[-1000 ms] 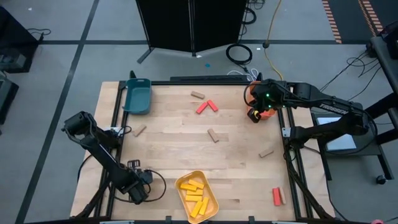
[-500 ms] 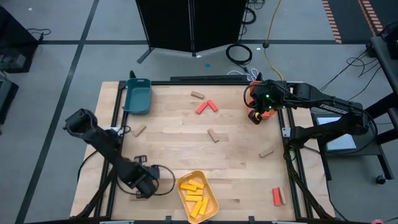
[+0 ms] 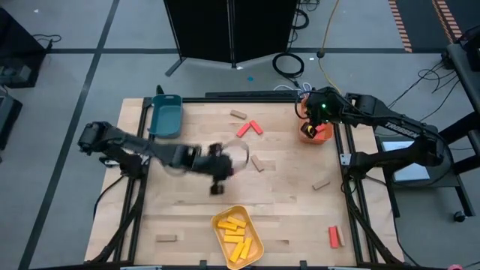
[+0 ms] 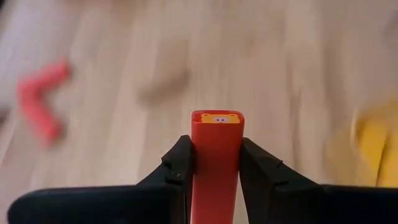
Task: Sort blocks
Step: Put the red block into the orange bin
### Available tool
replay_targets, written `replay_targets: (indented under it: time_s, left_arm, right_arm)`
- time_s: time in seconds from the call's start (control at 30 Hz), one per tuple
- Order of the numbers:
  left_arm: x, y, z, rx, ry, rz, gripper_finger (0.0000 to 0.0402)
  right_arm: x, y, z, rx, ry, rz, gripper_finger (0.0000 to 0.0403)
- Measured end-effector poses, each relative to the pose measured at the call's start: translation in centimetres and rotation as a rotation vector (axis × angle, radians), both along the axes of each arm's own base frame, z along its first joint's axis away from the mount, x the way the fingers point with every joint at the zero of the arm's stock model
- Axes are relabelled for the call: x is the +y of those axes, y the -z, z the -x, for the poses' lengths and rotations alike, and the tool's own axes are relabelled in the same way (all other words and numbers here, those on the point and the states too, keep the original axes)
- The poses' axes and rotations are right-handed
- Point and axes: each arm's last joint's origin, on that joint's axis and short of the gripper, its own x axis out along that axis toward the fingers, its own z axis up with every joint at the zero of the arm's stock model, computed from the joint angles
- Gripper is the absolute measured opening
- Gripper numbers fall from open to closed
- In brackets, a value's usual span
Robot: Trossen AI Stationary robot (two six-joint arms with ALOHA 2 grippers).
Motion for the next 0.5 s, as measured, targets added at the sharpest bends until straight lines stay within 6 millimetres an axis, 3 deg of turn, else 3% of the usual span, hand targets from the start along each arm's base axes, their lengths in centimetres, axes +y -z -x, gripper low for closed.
replay_targets:
  time_s: [0.1,0.2,0.37,0.5]
  left_arm:
    - [4.4,-0.5,-2.5,-0.192,0.033,0.102,0.0079]
    - [9.4,-0.3,-4.6,-0.385,-0.039,0.219,0.0079]
    - [17.0,3.0,-7.1,-0.626,-0.220,0.514,0.0079]
    - [20.7,5.1,-10.4,-0.771,-0.247,0.701,0.0079]
  right_arm:
    - [-0.5,0.2,0.5,0.035,0.031,-0.013,0.0000]
    - [-0.9,0.4,1.2,0.078,0.064,-0.029,0.0000]
    - [-1.4,0.2,2.5,0.132,0.156,0.041,0.0000]
    - [-1.4,-0.5,3.7,0.107,0.213,0.083,0.0000]
